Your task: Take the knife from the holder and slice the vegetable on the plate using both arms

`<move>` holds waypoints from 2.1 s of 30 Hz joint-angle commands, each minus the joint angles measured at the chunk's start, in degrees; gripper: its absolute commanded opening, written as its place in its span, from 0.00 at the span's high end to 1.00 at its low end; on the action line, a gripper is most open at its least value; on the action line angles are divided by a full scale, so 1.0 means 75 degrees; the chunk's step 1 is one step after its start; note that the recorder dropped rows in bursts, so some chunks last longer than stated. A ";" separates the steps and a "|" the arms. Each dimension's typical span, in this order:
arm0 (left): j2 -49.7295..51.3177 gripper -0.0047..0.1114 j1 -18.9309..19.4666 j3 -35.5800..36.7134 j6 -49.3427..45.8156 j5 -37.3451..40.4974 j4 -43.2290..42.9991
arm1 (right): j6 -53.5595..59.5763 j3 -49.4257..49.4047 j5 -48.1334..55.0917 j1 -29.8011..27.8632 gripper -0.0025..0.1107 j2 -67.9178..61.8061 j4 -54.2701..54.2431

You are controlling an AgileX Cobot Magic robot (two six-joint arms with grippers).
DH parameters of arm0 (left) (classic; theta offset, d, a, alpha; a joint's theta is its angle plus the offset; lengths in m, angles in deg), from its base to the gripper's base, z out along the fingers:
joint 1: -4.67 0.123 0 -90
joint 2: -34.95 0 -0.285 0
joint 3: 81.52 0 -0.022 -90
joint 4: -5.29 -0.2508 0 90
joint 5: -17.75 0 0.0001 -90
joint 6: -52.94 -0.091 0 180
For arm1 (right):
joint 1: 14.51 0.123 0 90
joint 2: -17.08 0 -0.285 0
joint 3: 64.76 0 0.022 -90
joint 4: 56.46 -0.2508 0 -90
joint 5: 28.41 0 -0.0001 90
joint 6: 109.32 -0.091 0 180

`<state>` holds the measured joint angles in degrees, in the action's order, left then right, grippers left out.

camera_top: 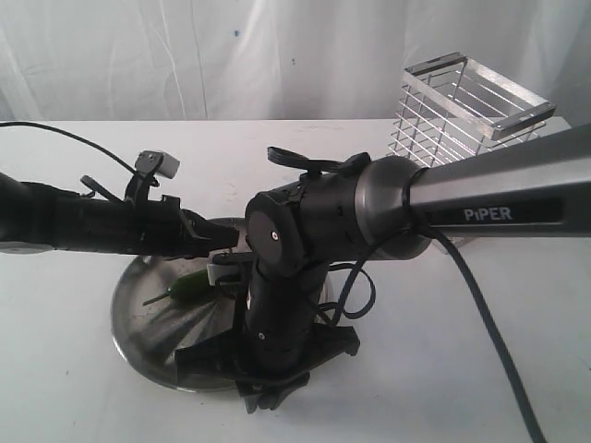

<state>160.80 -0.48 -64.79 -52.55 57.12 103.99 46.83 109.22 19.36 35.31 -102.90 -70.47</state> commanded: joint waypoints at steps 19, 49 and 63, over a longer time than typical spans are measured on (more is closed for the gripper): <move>0.0362 0.96 -0.0029 -0.0032 0.0348 -0.0906 0.0166 | 0.0154 0.0025 0.0050 -0.0030 0.98 0.0083 0.0069; 0.0946 0.96 -0.0029 -0.0032 0.0932 -0.1222 0.0085 | 0.0154 0.0025 0.0872 -0.0030 0.98 0.0097 0.0051; -0.1056 0.96 0.0198 -0.0253 0.0902 -0.0303 0.0056 | 0.0346 0.0025 0.2062 -0.0030 0.98 0.0111 -0.0067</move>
<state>154.70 0.17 -66.65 -46.32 53.29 103.99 48.83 109.31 33.42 35.31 -102.90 -70.83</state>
